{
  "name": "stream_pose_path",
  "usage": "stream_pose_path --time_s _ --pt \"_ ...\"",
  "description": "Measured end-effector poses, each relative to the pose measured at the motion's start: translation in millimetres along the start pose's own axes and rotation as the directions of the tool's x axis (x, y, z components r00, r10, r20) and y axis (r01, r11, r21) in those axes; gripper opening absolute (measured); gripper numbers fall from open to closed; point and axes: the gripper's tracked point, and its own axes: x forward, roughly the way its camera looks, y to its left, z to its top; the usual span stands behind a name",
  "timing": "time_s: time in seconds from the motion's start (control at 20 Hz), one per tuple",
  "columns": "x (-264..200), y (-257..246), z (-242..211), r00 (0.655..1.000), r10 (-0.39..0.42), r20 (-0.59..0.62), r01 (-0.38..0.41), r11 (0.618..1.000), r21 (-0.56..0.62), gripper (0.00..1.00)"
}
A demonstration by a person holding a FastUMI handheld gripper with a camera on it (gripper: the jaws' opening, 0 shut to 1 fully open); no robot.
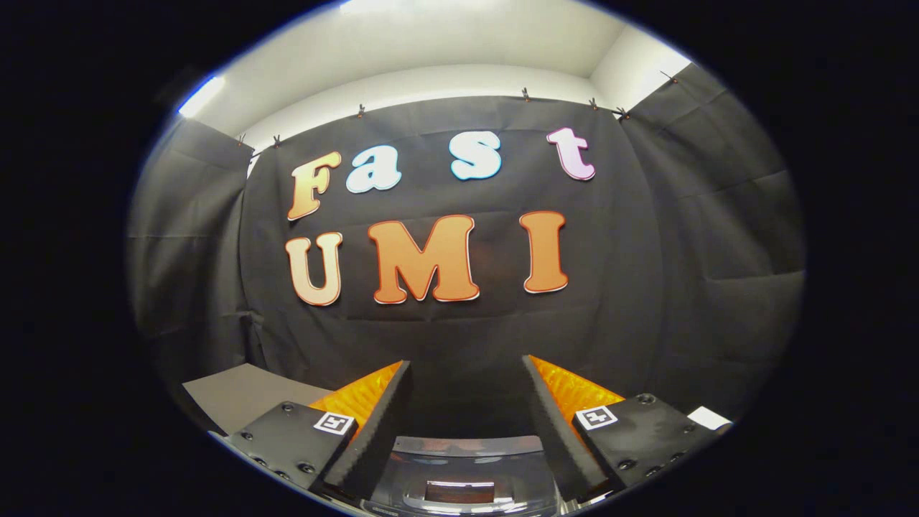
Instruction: Put the clothes into the washing machine and then close the washing machine lid.
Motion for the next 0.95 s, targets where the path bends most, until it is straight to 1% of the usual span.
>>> stream_pose_path --time_s 0.1,0.35,0.95 --pt "-9.2 -9.7 9.5 1.0 -0.013 0.011 0.013 1.0 -0.017 0.96" --pt "-23.6 -18.7 30.1 0.999 -0.015 0.041 0.016 1.0 -0.014 0.96" --pt "-27.4 -23.0 32.7 0.998 -0.007 0.062 0.004 0.999 0.037 0.96"
